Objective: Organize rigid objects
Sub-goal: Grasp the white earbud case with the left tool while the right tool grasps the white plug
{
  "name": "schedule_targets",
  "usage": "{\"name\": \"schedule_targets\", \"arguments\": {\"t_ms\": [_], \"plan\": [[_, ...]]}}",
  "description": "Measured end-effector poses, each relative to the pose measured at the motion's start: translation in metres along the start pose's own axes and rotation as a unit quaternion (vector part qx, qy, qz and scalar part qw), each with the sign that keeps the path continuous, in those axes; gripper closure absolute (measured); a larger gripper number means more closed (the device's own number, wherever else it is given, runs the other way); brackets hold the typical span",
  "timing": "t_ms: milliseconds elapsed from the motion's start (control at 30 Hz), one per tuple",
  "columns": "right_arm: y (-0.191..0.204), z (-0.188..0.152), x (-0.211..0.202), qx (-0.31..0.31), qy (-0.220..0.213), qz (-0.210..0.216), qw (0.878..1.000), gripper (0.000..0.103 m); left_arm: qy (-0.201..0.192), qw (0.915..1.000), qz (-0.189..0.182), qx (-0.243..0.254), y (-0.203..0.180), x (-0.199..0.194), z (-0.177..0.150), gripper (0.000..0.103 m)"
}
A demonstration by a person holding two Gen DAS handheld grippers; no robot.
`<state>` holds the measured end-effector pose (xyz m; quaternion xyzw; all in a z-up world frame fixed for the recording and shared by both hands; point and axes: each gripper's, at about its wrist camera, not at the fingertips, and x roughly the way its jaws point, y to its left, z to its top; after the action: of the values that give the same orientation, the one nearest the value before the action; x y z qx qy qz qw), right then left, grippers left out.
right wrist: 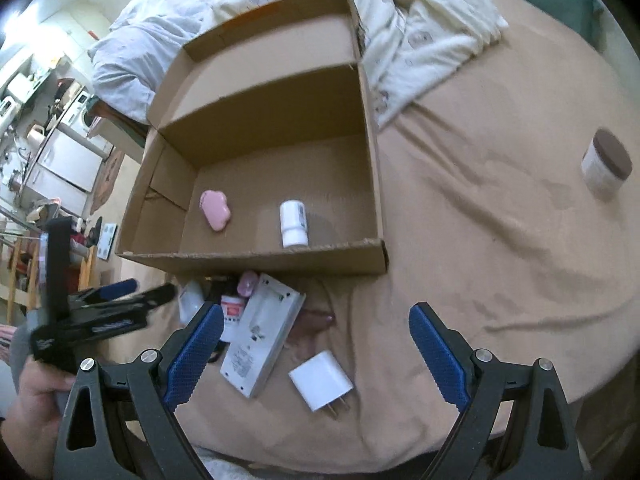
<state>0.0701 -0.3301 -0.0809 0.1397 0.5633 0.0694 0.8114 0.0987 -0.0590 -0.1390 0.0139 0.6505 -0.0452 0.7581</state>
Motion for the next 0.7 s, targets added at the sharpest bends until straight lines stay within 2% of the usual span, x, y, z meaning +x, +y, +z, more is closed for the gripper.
{"name": "schedule_targets", "arguments": {"t_ms": [200, 233, 267, 333, 500, 533, 567, 600, 633, 700], "plan": [[-0.007, -0.004, 0.009, 0.012, 0.024, 0.015, 1.000, 0.003, 0.039, 0.9976, -0.025, -0.051, 0.001, 0.025, 0.000, 0.017], [-0.008, -0.004, 0.013, 0.016, 0.033, 0.019, 0.999, 0.003, 0.041, 0.9974, -0.027, -0.052, 0.000, 0.028, 0.000, 0.020], [-0.009, -0.005, 0.016, 0.017, 0.040, 0.021, 0.999, 0.003, 0.044, 0.9973, -0.030, -0.051, -0.001, 0.030, 0.001, 0.032], [-0.008, -0.007, 0.023, 0.014, 0.055, 0.017, 0.998, 0.003, 0.051, 0.9964, -0.044, -0.051, -0.004, 0.035, 0.000, 0.047], [0.001, -0.018, 0.051, -0.028, 0.120, -0.004, 0.992, 0.004, 0.053, 0.9961, -0.051, -0.049, -0.006, 0.034, 0.001, 0.050], [0.005, -0.023, 0.058, -0.047, 0.136, -0.012, 0.990, 0.004, 0.051, 0.9963, -0.048, -0.050, -0.004, 0.032, 0.002, 0.058], [0.010, -0.026, 0.063, -0.064, 0.146, -0.021, 0.987, 0.004, 0.050, 0.9966, -0.042, -0.050, 0.000, 0.030, 0.003, 0.061], [0.014, -0.029, 0.068, -0.080, 0.154, -0.031, 0.984, 0.005, 0.049, 0.9966, -0.039, -0.053, 0.006, 0.028, 0.003, 0.061], [0.019, -0.033, 0.073, -0.100, 0.162, -0.041, 0.981, 0.012, 0.049, 0.9964, -0.039, -0.057, 0.011, 0.028, 0.002, 0.062], [0.029, -0.039, 0.081, -0.129, 0.173, -0.050, 0.975, 0.021, 0.049, 0.9968, -0.030, -0.055, 0.013, 0.027, 0.003, 0.062]]}}
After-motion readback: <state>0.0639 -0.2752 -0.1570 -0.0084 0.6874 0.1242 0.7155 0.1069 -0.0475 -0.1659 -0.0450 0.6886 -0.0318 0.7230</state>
